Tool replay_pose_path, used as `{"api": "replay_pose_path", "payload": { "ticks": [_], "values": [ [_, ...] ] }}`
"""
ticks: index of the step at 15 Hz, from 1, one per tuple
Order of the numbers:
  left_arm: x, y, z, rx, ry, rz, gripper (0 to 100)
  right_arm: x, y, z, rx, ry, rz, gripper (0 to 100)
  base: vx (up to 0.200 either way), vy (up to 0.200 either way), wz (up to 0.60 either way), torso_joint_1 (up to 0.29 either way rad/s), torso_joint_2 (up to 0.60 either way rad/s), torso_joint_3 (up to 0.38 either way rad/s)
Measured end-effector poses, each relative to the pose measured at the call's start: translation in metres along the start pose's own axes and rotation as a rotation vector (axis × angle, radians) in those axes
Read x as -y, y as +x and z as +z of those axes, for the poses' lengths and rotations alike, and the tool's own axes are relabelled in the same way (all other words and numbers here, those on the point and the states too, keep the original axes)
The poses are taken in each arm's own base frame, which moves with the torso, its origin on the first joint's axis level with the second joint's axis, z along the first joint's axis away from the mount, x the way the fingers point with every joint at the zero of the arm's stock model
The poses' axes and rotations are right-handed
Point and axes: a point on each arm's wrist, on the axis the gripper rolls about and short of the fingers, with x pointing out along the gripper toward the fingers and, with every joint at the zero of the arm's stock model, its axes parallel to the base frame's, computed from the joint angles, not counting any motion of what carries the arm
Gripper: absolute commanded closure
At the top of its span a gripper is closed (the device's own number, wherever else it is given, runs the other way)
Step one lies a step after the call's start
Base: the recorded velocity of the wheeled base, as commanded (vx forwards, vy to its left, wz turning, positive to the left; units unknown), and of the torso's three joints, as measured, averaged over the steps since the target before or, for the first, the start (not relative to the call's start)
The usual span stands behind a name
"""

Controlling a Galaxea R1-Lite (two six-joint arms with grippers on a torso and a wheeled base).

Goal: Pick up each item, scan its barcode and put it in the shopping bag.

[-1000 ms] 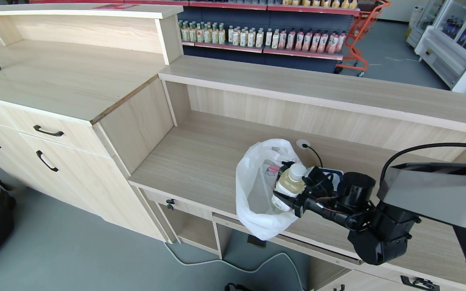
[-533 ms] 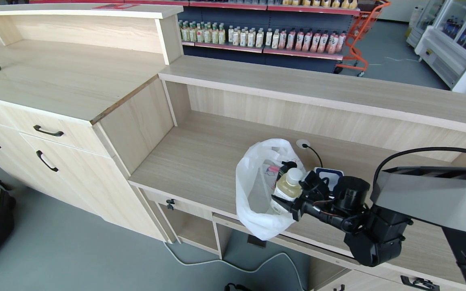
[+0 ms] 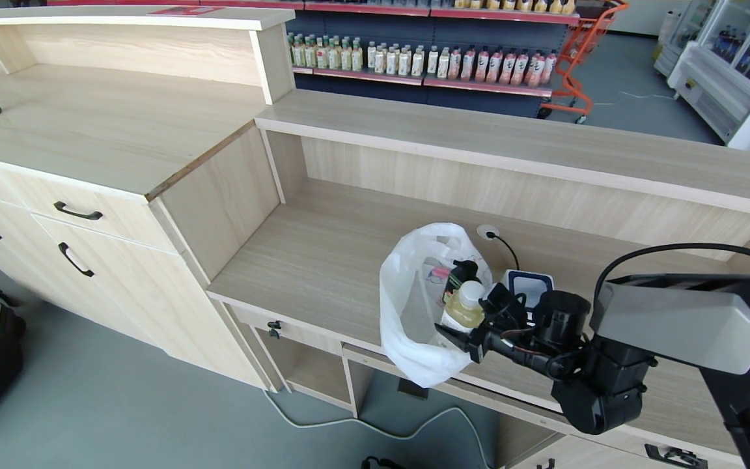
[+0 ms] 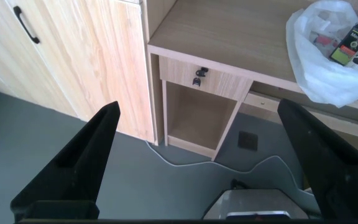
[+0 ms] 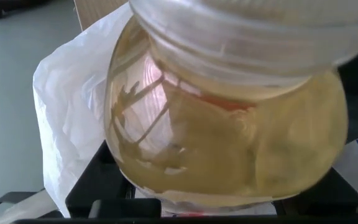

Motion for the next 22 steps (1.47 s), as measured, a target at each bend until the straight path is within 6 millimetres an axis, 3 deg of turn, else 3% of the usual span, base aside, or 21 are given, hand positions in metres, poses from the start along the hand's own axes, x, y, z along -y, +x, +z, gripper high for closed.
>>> {"api": "replay_pose_path", "payload": {
  "ticks": [4, 7, 13, 17, 22],
  "values": [
    [0.000, 0.000, 0.000, 0.000, 0.000, 0.000, 0, -0.001, 0.000, -0.002, -0.008, 0.006, 0.002, 0, 0.000, 0.000, 0.00, 0.000, 0.00, 0.000],
    [0.000, 0.000, 0.000, 0.000, 0.000, 0.000, 0, 0.001, -0.001, 0.007, 0.010, 0.012, -0.004, 0, 0.000, 0.000, 0.00, 0.000, 0.00, 0.000],
    [0.000, 0.000, 0.000, 0.000, 0.000, 0.000, 0, 0.002, -0.017, 0.070, 0.101, 0.073, -0.002, 0, 0.000, 0.000, 0.00, 0.000, 0.00, 0.000],
    [0.000, 0.000, 0.000, 0.000, 0.000, 0.000, 0, -0.003, -0.054, 0.107, 0.053, 0.092, -0.027, 0, 0.000, 0.000, 0.00, 0.000, 0.00, 0.000],
    [0.000, 0.000, 0.000, 0.000, 0.000, 0.000, 0, 0.006, -0.121, 0.145, -0.083, 0.082, -0.286, 0, 0.000, 0.000, 0.00, 0.000, 0.00, 0.000]
  ]
}}
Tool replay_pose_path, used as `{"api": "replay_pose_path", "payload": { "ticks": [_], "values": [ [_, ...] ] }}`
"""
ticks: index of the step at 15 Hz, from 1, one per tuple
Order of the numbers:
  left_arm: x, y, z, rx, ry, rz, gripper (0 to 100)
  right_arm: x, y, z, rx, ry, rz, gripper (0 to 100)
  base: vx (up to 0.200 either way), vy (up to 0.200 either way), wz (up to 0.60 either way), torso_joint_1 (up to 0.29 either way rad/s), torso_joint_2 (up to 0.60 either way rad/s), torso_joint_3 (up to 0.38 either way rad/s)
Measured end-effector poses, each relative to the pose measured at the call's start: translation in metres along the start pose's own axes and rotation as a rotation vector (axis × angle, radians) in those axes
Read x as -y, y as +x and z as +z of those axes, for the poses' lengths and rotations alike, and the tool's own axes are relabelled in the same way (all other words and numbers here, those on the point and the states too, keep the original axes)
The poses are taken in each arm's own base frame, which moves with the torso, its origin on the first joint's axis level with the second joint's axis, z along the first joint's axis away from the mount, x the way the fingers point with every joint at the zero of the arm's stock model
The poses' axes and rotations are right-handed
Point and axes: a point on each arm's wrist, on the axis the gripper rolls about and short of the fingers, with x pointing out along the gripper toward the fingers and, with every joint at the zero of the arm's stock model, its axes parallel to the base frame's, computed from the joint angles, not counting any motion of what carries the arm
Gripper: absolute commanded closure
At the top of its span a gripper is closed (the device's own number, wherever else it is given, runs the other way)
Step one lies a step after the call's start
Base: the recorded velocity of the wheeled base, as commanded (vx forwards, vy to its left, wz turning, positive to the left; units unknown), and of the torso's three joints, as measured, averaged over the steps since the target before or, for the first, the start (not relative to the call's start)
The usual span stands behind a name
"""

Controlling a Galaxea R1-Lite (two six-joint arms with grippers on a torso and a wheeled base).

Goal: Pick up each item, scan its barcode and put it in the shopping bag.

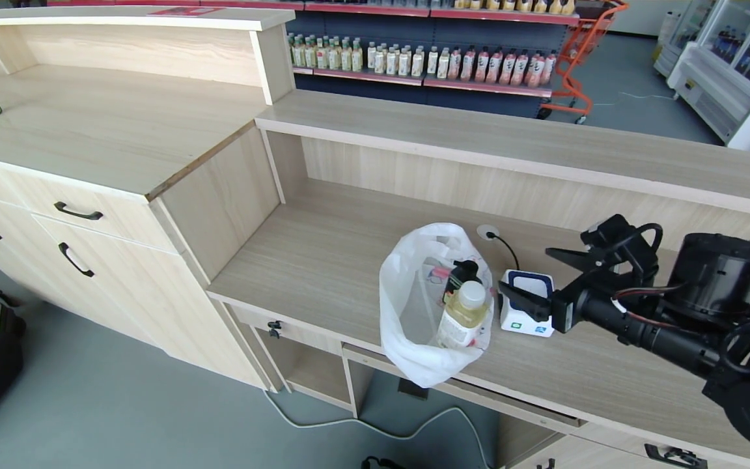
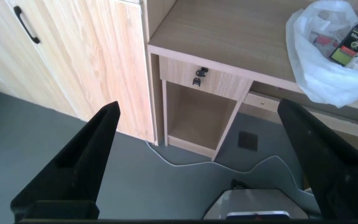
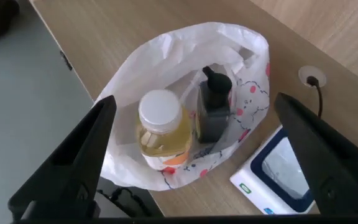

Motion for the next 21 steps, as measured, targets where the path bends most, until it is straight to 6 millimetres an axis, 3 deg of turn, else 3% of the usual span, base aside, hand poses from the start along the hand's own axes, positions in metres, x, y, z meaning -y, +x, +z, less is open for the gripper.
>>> {"api": "replay_pose_path", "payload": {
  "ticks": [4, 6, 10, 14, 21],
  "values": [
    [0.000, 0.000, 0.000, 0.000, 0.000, 0.001, 0, 0.040, -0.045, 0.011, -0.067, -0.125, -0.190, 0, 0.000, 0.000, -0.60, -0.001, 0.01, 0.006],
    [0.000, 0.000, 0.000, 0.000, 0.000, 0.000, 0, 0.050, -0.064, 0.015, -0.095, -0.130, -0.254, 0, 0.000, 0.000, -0.60, 0.010, 0.01, 0.002],
    [0.000, 0.000, 0.000, 0.000, 0.000, 0.000, 0, 0.057, -0.096, 0.024, -0.115, -0.012, -0.343, 0, 0.000, 0.000, 0.00, 0.000, 0.00, 0.000],
    [0.000, 0.000, 0.000, 0.000, 0.000, 0.000, 0, 0.044, -0.131, 0.020, -0.094, 0.082, -0.405, 0, 0.000, 0.000, 0.00, 0.000, 0.00, 0.000],
    [0.000, 0.000, 0.000, 0.000, 0.000, 0.000, 0, -0.009, -0.209, -0.022, -0.180, 0.124, -0.623, 0, 0.000, 0.000, 0.00, 0.000, 0.00, 0.000]
  ]
}}
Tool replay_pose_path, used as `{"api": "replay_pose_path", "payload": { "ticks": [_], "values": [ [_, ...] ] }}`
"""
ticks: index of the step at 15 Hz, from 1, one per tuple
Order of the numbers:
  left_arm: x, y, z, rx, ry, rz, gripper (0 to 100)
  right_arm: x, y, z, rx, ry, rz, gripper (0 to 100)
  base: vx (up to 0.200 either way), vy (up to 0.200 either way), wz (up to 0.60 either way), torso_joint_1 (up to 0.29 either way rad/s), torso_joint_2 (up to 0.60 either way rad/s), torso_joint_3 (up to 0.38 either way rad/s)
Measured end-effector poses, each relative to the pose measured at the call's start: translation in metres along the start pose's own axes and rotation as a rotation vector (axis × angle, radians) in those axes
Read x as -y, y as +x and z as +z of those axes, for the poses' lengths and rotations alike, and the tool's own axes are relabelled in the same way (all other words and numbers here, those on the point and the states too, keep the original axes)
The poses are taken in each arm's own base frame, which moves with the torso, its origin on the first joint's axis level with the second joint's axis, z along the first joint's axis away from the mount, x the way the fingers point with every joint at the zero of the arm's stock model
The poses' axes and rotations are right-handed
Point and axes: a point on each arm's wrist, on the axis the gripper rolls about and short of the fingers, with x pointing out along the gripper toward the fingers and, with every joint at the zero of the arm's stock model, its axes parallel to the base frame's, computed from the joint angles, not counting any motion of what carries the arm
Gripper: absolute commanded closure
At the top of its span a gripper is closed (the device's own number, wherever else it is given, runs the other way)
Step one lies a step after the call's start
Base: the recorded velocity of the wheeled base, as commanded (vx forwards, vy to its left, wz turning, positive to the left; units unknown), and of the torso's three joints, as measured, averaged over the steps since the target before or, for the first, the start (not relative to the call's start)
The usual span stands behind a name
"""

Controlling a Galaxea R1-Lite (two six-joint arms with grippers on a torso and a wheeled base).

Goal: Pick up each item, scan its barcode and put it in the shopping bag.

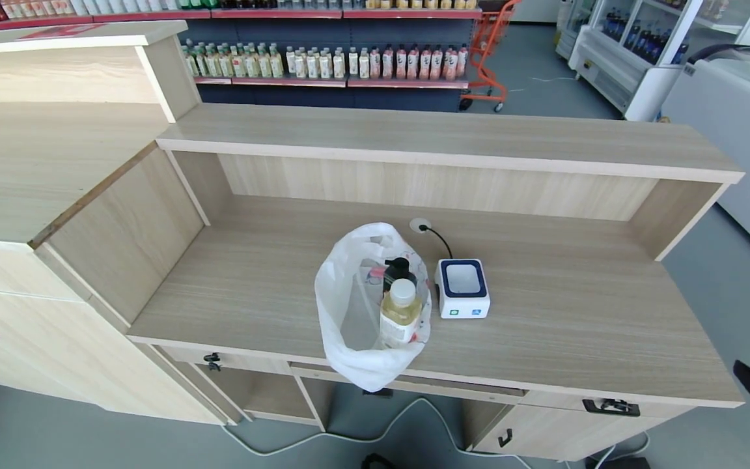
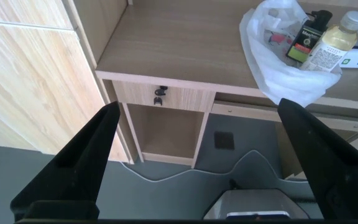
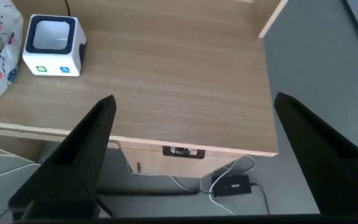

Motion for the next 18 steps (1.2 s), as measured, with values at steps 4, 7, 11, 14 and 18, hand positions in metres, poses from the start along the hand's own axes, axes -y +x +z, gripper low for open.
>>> {"api": "replay_pose_path", "payload": {
  "ticks": [4, 7, 11, 14, 18],
  "values": [
    [0.000, 0.000, 0.000, 0.000, 0.000, 0.000, 0, -0.016, -0.046, -0.034, -0.099, 0.040, -0.024, 0, 0.000, 0.000, 0.00, 0.000, 0.00, 0.000],
    [0.000, 0.000, 0.000, 0.000, 0.000, 0.000, 0, -0.024, -0.074, -0.055, -0.048, 0.076, 0.027, 0, 0.000, 0.000, 0.00, 0.000, 0.00, 0.000],
    [0.000, 0.000, 0.000, 0.000, 0.000, 0.000, 0, -0.024, -0.091, -0.067, 0.098, 0.111, 0.124, 0, 0.000, 0.000, 0.00, 0.000, 0.00, 0.000],
    [0.000, 0.000, 0.000, 0.000, 0.000, 0.000, 0, -0.024, -0.096, -0.072, 0.143, 0.137, 0.138, 0, 0.000, 0.000, 0.00, 0.000, 0.00, 0.000],
    [0.000, 0.000, 0.000, 0.000, 0.000, 0.000, 0, -0.023, -0.098, -0.073, 0.163, 0.144, 0.136, 0, 0.000, 0.000, 0.00, 0.000, 0.00, 0.000]
  ]
}}
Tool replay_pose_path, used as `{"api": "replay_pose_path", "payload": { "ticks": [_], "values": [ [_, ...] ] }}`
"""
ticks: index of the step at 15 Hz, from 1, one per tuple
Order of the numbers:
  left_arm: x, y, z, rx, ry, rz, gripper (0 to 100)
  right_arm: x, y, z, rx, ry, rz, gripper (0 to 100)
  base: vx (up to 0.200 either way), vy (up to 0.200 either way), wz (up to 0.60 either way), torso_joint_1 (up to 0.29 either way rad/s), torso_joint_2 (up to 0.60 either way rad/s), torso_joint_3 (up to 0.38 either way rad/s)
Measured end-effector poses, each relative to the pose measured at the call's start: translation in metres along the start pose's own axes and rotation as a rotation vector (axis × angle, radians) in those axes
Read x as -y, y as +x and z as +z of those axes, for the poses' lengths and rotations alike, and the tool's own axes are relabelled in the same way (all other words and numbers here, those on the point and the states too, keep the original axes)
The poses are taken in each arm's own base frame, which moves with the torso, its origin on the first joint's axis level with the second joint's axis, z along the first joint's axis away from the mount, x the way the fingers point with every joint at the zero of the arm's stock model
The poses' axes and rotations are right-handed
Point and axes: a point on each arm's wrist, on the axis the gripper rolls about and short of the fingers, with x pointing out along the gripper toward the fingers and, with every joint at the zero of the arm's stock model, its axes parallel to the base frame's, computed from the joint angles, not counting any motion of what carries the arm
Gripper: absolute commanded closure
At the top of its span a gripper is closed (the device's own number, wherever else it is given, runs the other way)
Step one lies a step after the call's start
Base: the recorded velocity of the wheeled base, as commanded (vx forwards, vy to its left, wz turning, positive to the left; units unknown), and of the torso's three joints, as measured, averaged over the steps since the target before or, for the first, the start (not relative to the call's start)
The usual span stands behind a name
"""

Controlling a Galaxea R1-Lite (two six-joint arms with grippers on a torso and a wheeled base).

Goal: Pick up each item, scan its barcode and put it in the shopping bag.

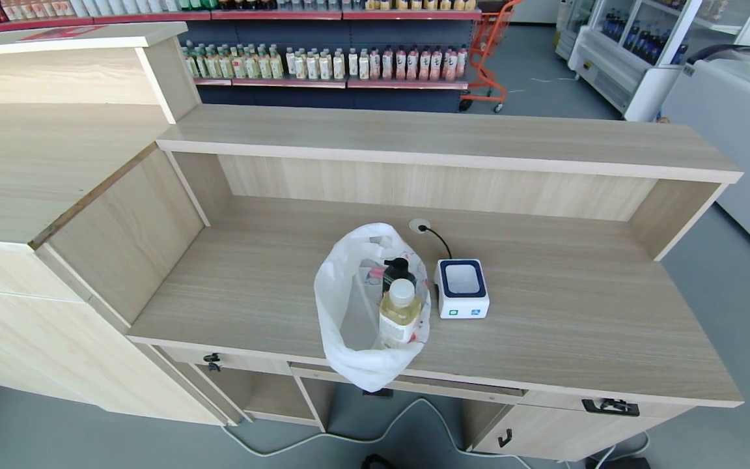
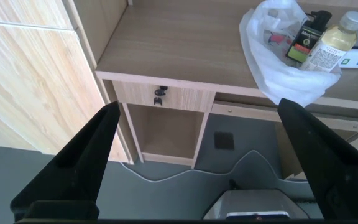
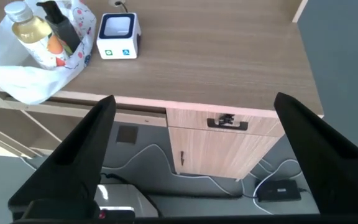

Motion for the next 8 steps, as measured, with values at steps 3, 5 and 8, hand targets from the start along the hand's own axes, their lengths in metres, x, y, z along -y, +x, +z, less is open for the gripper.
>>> {"api": "replay_pose_path", "payload": {
  "ticks": [3, 5, 8],
  "values": [
    [0.0000, 0.0000, 0.0000, 0.000, 0.000, 0.000, 0, 0.0000, -0.0002, -0.0001, 0.002, 0.001, 0.000, 0, 0.000, 0.000, 0.00, 0.000, 0.00, 0.000],
    [0.0000, 0.0000, 0.0000, 0.000, 0.000, 0.000, 0, 0.0000, -0.0002, 0.0000, 0.002, 0.000, 0.000, 0, 0.000, 0.000, 0.00, 0.000, 0.00, 0.000],
    [0.0000, 0.0000, 0.0000, 0.000, 0.000, 0.000, 0, 0.0000, -0.0002, -0.0001, 0.002, 0.002, 0.000, 0, 0.000, 0.000, 0.00, 0.000, 0.00, 0.000]
  ]
}}
